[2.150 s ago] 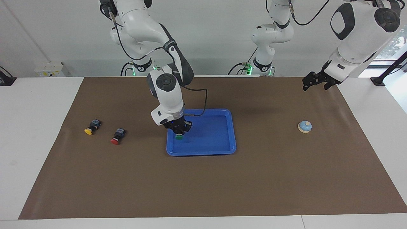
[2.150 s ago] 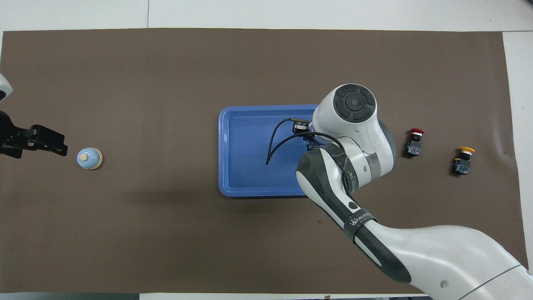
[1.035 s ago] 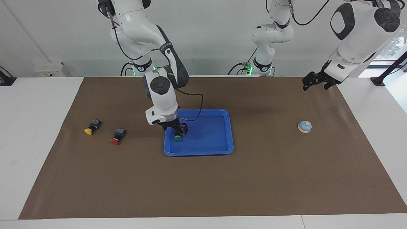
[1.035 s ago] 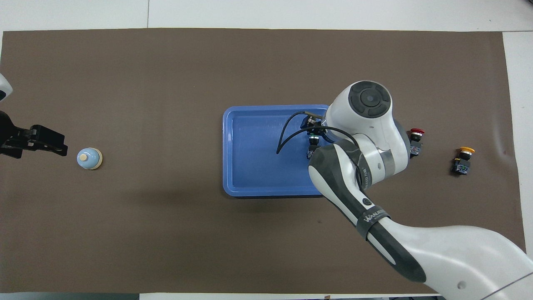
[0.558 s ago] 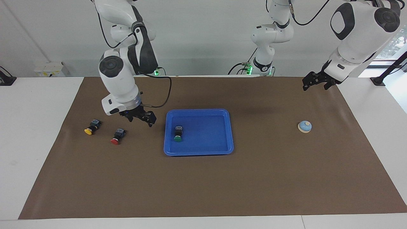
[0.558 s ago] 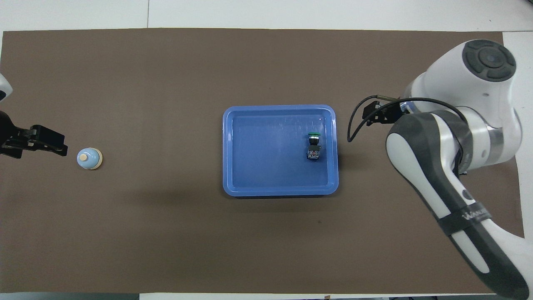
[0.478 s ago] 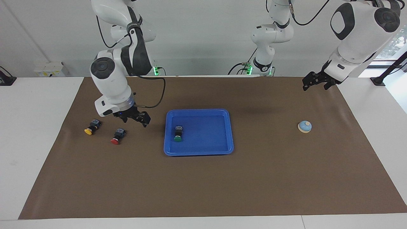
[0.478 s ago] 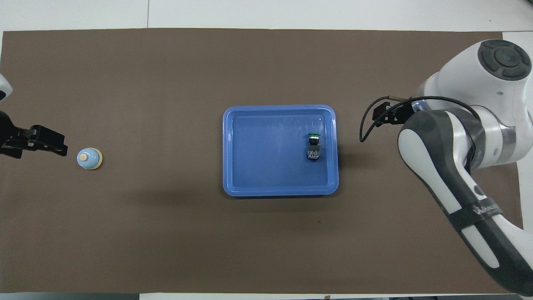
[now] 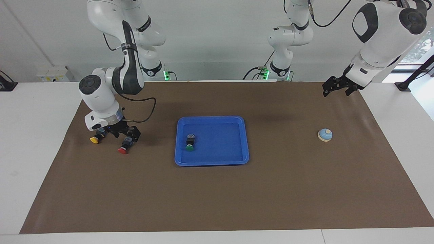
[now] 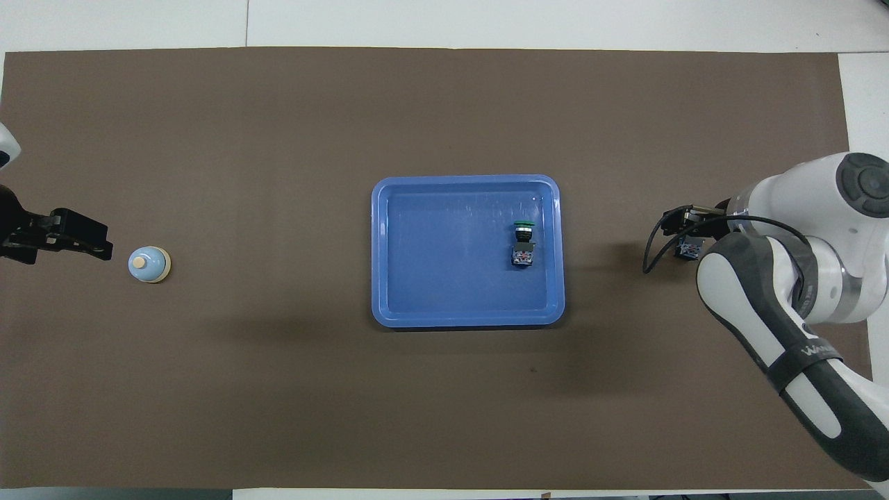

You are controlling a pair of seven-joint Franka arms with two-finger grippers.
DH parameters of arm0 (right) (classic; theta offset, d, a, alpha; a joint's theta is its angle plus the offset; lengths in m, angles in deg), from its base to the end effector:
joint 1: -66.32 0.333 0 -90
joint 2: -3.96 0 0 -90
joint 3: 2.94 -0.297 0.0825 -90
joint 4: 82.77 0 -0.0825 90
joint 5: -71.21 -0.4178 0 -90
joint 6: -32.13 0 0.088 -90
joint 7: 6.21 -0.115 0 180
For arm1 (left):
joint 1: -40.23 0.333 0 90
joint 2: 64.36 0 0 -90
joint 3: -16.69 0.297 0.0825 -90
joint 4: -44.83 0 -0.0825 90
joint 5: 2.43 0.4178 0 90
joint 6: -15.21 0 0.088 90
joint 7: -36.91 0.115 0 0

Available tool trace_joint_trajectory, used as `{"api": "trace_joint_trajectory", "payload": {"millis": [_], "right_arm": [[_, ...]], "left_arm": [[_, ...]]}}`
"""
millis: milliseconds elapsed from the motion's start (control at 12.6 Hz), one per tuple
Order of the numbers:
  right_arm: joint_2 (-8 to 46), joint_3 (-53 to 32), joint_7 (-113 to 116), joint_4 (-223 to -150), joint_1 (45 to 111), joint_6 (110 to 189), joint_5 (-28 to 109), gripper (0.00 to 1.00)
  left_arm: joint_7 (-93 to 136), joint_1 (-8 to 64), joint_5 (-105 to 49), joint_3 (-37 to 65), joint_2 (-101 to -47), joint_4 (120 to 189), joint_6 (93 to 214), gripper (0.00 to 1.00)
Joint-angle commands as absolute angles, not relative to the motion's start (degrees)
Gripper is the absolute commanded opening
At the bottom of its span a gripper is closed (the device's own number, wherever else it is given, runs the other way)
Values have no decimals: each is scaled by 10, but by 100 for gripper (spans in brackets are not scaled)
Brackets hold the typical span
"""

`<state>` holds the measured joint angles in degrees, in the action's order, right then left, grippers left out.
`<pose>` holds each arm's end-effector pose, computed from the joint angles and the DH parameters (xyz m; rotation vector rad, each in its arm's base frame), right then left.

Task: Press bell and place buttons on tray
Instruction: 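Withdraw the right gripper from the tray toward the red button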

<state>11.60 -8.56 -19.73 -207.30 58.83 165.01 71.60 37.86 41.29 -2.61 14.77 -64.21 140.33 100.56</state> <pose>0.5754 -0.0188 0.2835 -3.1048 0.4137 -0.0191 0.5720 -0.0090 0.5449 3.1261 -0.0493 -0.2735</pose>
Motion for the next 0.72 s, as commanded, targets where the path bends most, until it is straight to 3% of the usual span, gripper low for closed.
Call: {"api": "trace_joint_trajectory", "payload": {"millis": [0, 319, 478, 558, 637], "right_arm": [[95, -93, -176, -2120, 566, 1699, 717, 97], [134, -93, -172, -2121, 559, 1747, 718, 95], [155, -93, -174, -2121, 562, 1778, 718, 86], [160, -93, -173, -2121, 560, 1783, 718, 74], [165, -93, -169, -2121, 559, 1787, 718, 46]], "left_arm": [[374, 412, -29, 150, -636, 1403, 998, 100], [374, 412, -29, 150, -635, 1403, 998, 100], [374, 412, -29, 150, -635, 1403, 998, 100], [374, 412, -29, 150, -635, 1403, 998, 100], [374, 412, -29, 150, -636, 1403, 998, 100]]}}
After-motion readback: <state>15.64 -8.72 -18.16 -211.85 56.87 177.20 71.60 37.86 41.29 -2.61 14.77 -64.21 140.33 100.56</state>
